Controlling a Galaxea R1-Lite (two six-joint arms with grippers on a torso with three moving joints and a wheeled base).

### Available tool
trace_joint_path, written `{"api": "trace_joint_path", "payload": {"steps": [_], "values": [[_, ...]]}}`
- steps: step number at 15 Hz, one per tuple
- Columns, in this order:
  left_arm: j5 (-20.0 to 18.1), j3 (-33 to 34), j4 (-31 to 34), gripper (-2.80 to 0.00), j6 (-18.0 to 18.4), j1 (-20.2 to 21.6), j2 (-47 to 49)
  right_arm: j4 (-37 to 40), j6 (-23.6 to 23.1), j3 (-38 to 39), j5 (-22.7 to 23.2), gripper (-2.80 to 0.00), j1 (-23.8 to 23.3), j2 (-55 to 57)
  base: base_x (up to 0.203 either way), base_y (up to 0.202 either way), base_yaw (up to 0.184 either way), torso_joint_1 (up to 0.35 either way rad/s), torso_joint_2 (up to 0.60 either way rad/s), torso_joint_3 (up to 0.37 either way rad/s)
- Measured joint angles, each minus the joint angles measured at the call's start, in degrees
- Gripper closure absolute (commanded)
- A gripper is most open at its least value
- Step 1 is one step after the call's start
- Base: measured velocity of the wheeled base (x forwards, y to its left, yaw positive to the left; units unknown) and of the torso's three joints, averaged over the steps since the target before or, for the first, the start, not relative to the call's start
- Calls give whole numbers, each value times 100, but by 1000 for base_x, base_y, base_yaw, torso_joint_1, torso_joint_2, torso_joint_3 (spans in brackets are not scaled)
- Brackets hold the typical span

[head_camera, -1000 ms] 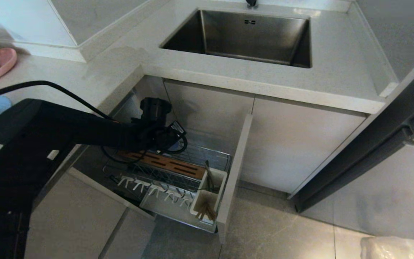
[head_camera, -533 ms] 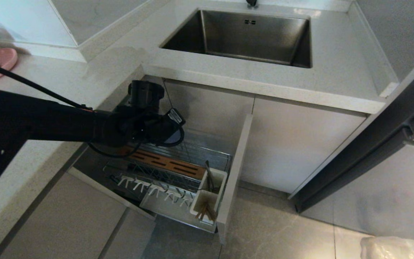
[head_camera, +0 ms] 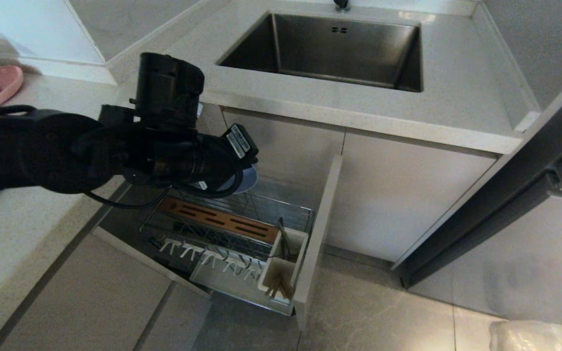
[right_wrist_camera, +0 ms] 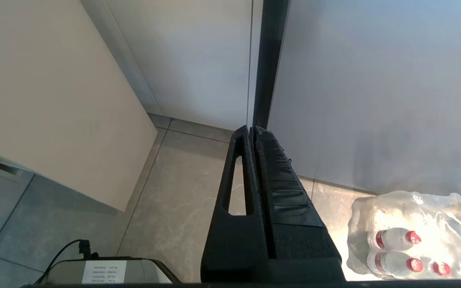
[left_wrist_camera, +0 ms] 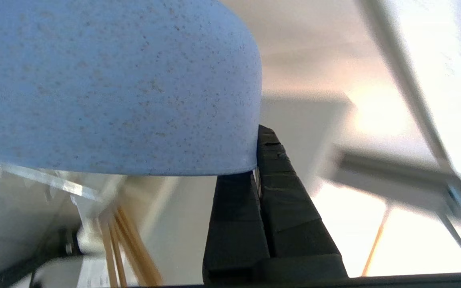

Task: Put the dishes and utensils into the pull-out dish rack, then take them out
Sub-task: Take the bowl out of the cupboard

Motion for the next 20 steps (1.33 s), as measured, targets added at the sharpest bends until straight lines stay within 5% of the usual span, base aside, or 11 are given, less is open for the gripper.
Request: {"api": "trace_joint_path", "payload": {"steps": [4, 9, 11, 20], "values": [[18, -278, 1178, 0, 449, -128, -953, 0, 0, 0, 2, 0, 0, 0, 0, 0, 0, 0, 0, 0], [20, -1143, 2618, 0, 1712, 1183, -1541, 0, 0, 0, 0, 0, 0, 0, 0, 0, 0, 0, 0, 0], [2, -1440, 3158, 0, 2464, 1975, -1699, 0, 0, 0, 2, 0, -1, 0, 0, 0, 0, 0, 0, 0], [-1, -2576, 5716, 0, 7007, 5317, -2027, 0, 0, 0, 2, 0, 0, 0, 0, 0, 0, 0, 0, 0]]}}
